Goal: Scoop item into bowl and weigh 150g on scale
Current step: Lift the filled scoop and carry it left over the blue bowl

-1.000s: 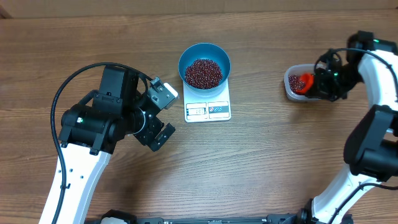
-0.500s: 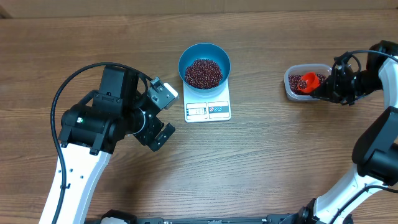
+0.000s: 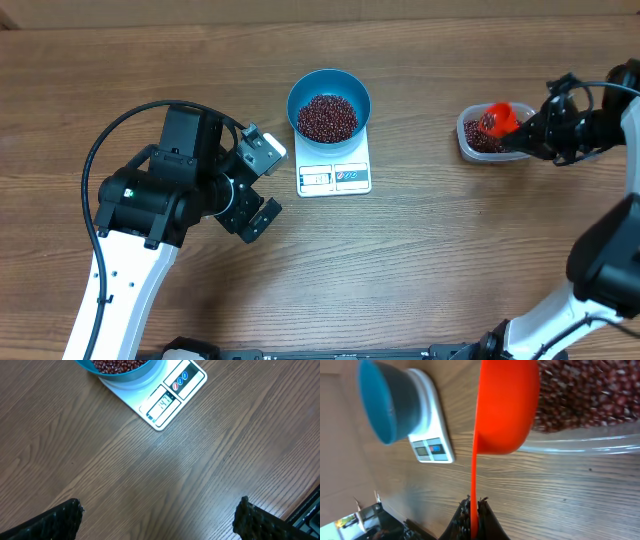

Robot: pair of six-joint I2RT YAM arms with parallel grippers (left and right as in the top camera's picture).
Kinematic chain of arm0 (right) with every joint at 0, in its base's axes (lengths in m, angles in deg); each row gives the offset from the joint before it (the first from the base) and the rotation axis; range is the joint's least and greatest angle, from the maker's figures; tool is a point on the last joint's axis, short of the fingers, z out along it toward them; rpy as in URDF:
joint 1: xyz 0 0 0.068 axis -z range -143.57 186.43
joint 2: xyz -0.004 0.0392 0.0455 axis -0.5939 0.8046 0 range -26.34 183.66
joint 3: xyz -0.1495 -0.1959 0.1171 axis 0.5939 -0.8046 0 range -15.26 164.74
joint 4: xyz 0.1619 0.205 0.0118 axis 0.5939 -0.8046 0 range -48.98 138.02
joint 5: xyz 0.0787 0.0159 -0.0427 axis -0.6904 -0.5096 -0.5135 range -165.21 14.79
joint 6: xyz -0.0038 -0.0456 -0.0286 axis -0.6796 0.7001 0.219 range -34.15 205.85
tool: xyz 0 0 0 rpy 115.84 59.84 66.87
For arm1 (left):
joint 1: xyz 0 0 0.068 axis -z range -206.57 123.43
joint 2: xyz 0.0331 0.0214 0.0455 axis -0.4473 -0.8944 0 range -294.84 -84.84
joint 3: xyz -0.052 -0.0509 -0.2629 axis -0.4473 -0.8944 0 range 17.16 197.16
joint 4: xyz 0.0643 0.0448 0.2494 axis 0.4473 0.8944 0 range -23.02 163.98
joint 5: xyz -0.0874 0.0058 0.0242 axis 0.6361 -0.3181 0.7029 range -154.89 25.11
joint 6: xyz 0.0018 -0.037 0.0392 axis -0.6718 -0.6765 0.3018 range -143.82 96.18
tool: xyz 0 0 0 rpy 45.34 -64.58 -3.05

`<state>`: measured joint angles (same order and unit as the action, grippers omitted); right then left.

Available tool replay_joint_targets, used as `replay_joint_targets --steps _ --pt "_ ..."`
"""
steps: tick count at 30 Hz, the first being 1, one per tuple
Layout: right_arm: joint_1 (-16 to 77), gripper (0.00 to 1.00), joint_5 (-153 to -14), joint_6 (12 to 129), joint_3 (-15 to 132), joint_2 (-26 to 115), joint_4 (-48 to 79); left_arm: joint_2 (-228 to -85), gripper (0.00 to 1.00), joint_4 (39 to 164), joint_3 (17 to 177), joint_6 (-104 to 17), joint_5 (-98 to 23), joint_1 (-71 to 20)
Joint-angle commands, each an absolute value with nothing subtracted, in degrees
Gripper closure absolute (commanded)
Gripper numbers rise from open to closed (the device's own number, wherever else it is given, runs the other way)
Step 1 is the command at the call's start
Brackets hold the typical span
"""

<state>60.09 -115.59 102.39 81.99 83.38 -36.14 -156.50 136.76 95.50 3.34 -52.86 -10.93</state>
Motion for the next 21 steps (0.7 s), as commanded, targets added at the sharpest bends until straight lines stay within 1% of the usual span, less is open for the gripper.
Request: replay_joint_targets --steps 1,8,13,18,21 --pt "58.1 0.96 -120.0 102.8 82.3 78.7 -36.1 -156.8 0.00 136.6 95.5 2.8 -51.7 -11.2" --pt "51.0 0.96 -123.4 101.4 82.3 77.3 -34.7 -156.8 0.00 136.6 95.5 2.8 -51.7 -11.2" --pt "43.6 0.96 -123.3 96.7 82.3 77.3 -30.0 -156.8 0.00 136.6 95.5 2.8 -51.7 -11.2" --pt "36.3 0.96 -123.2 94.6 82.3 77.3 -24.0 -156.8 0.00 136.6 95.5 2.8 -51.7 -11.2" --pt "31.8 0.96 -120.1 93.5 82.3 77.3 -19.9 -156.8 0.00 136.6 95.5 2.8 -51.7 -11.2"
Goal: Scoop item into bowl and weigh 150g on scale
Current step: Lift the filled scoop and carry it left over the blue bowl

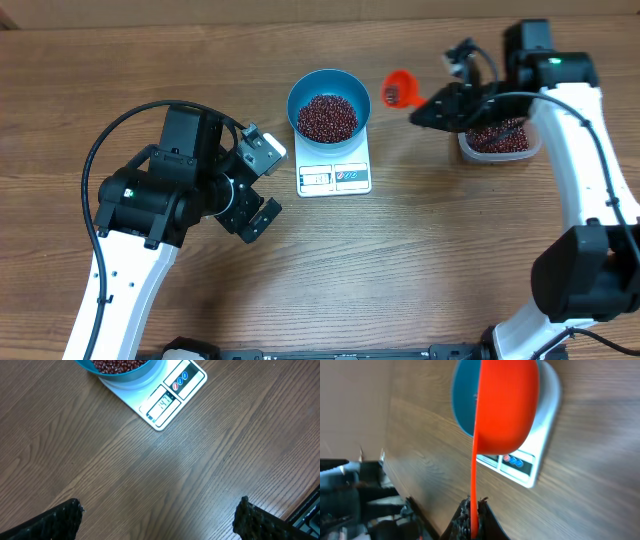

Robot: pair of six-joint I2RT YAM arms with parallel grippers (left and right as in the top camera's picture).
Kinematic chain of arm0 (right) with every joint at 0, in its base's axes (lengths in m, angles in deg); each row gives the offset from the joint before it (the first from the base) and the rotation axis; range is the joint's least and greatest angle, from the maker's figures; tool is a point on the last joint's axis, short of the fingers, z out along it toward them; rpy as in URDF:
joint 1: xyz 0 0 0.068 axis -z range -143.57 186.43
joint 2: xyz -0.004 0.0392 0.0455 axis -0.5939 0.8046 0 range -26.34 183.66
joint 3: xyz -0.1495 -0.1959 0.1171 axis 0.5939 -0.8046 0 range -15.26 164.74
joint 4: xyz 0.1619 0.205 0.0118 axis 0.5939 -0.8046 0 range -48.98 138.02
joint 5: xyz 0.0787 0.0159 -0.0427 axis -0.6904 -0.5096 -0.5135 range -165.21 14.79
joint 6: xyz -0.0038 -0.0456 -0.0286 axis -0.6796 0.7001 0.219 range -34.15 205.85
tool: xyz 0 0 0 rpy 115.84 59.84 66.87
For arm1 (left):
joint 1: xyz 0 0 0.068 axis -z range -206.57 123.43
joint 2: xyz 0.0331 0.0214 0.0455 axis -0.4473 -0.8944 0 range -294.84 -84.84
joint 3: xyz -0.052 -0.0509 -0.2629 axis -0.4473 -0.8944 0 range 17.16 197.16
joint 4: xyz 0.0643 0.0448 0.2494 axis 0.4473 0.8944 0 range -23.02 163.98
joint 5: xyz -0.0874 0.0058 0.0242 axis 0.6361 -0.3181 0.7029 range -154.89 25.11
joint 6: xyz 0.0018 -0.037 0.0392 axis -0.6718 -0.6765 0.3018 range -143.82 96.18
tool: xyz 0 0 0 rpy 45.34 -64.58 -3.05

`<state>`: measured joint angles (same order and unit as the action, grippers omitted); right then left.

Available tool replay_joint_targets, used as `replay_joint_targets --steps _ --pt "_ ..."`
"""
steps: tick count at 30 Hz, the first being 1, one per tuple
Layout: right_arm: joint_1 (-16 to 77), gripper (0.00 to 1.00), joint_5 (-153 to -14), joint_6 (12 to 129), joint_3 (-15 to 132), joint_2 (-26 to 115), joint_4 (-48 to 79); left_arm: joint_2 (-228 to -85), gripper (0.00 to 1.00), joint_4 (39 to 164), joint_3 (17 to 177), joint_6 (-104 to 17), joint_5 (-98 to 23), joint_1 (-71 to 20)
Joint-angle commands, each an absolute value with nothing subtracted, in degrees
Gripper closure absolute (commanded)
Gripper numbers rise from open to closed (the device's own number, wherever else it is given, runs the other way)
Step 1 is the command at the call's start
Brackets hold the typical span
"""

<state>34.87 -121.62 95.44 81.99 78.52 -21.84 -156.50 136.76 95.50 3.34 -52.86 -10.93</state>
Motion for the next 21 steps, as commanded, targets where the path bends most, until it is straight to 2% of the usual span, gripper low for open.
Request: replay_joint_targets --steps 1,16,21 --pt "30.4 0.96 -118.3 93.1 82.3 77.3 -18.5 -156.8 0.00 136.6 95.5 2.8 -51.7 -11.2" --pt "13.6 0.96 -87.1 93.1 82.3 77.3 -7.1 -156.8 0.00 136.6 95.5 2.8 -51.7 -11.2" --pt "12.4 0.96 -84.9 93.1 82.3 77.3 -6.4 -156.7 0.00 136.6 95.5 2.8 -51.8 -11.2"
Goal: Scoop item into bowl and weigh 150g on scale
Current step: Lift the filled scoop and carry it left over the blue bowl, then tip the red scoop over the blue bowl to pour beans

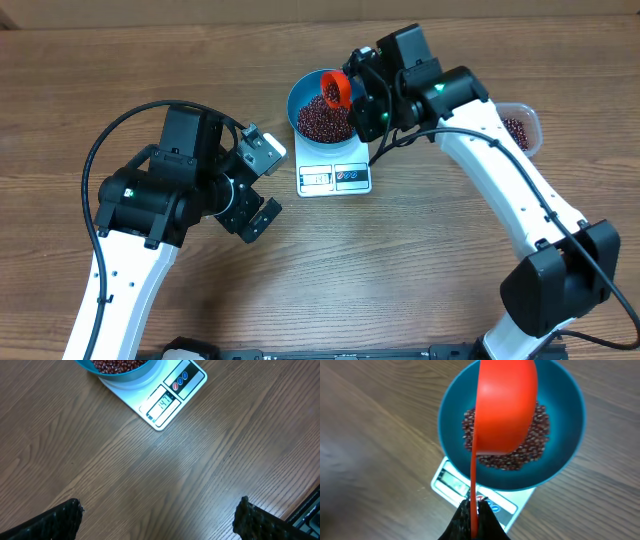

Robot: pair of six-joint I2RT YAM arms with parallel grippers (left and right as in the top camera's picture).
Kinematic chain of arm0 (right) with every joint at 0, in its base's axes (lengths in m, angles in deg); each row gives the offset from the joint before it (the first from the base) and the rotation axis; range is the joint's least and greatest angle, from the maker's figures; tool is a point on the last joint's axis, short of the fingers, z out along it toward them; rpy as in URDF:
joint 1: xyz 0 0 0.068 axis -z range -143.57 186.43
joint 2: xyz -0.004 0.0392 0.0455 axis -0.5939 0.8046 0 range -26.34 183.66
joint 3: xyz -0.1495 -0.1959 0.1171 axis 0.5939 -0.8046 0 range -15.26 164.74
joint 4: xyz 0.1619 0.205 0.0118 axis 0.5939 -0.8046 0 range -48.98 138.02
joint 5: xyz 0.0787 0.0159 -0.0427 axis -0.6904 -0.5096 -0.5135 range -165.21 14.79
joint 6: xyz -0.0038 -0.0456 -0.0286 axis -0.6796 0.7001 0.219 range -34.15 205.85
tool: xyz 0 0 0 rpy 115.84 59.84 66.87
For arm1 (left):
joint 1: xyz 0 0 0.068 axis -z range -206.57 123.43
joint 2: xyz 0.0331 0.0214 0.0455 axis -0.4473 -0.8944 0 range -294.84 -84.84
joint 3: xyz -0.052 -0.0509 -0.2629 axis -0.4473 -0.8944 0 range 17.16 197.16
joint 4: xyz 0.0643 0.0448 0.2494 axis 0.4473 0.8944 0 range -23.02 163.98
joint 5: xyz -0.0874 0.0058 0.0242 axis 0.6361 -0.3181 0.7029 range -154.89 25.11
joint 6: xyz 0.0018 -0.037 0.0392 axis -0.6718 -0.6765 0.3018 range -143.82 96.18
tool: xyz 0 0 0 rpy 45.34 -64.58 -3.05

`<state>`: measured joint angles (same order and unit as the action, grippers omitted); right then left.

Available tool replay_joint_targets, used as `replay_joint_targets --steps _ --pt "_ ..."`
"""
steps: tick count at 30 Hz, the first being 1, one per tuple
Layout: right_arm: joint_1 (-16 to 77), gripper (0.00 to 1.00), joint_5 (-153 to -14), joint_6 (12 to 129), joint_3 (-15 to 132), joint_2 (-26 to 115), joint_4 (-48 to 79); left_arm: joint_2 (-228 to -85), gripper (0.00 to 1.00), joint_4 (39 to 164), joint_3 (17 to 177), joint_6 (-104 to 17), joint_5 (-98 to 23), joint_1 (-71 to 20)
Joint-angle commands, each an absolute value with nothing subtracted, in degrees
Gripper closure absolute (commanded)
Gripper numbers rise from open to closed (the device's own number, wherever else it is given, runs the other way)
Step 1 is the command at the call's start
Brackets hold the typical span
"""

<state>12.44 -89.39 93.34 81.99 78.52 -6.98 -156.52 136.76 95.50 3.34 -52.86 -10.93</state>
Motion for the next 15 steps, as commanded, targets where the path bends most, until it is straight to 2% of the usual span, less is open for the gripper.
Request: replay_joint_targets --steps 1,12,15 --pt "12.4 0.96 -84.8 93.1 82.3 77.3 -6.3 -156.8 0.00 136.6 95.5 2.8 -51.7 -11.2" --pt "12.3 0.96 -85.1 91.9 82.3 77.3 -5.3 -156.7 0.01 136.6 95.5 2.8 -51.7 -11.2" --pt "12.3 0.96 -80.0 91.9 82.3 77.3 -5.4 -156.8 0.00 136.6 95.5 2.8 -51.7 -11.2"
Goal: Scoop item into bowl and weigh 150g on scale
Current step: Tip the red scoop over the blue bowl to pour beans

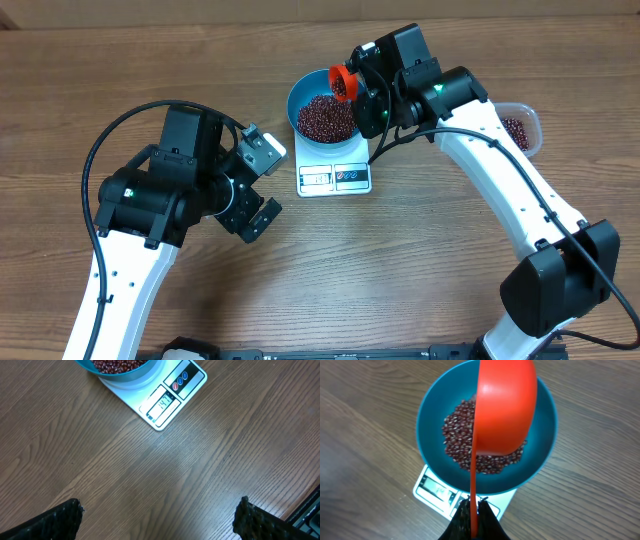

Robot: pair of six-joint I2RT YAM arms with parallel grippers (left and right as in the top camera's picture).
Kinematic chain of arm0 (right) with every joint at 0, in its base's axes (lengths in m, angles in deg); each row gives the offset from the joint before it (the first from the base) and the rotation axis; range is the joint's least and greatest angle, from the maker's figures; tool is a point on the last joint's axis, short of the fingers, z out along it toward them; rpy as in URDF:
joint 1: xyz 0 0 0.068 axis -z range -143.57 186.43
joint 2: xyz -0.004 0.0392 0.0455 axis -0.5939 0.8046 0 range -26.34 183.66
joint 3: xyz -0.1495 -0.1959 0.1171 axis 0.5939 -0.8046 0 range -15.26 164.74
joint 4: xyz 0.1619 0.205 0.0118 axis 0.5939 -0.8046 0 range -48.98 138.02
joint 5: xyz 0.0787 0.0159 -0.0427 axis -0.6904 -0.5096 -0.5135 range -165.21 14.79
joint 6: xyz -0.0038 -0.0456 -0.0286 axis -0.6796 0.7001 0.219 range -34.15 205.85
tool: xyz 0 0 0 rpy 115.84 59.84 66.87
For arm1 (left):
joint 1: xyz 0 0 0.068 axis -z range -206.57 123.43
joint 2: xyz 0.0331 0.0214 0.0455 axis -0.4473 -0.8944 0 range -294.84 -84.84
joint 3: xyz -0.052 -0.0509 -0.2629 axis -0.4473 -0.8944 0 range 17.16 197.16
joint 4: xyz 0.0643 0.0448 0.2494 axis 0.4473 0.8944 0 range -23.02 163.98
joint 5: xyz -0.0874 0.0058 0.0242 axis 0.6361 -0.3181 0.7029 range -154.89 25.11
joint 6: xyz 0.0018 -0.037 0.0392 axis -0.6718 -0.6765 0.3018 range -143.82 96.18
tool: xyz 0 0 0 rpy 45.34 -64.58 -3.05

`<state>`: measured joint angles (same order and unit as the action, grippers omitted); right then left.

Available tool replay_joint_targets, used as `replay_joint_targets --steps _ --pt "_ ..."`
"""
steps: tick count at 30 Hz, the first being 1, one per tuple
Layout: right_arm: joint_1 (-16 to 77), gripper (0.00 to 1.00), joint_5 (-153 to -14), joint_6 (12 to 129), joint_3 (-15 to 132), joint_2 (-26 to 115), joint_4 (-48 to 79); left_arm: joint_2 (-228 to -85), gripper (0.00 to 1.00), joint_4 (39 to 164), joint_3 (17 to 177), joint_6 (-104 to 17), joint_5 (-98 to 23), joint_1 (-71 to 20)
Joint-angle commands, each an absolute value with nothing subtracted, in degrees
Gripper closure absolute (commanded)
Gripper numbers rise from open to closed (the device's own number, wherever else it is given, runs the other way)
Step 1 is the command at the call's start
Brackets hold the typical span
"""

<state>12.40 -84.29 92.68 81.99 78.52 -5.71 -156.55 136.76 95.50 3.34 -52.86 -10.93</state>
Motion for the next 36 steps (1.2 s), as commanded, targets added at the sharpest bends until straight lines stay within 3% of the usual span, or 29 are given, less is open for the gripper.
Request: replay_joint_targets --steps 1,36 --pt "12.3 0.96 -79.6 91.5 82.3 77.3 -5.2 -156.8 0.01 136.6 95.5 2.8 -51.7 -11.2" --pt "12.2 0.96 -84.5 90.3 82.3 77.3 -2.9 -156.8 0.00 136.6 95.5 2.8 -51.7 -11.2"
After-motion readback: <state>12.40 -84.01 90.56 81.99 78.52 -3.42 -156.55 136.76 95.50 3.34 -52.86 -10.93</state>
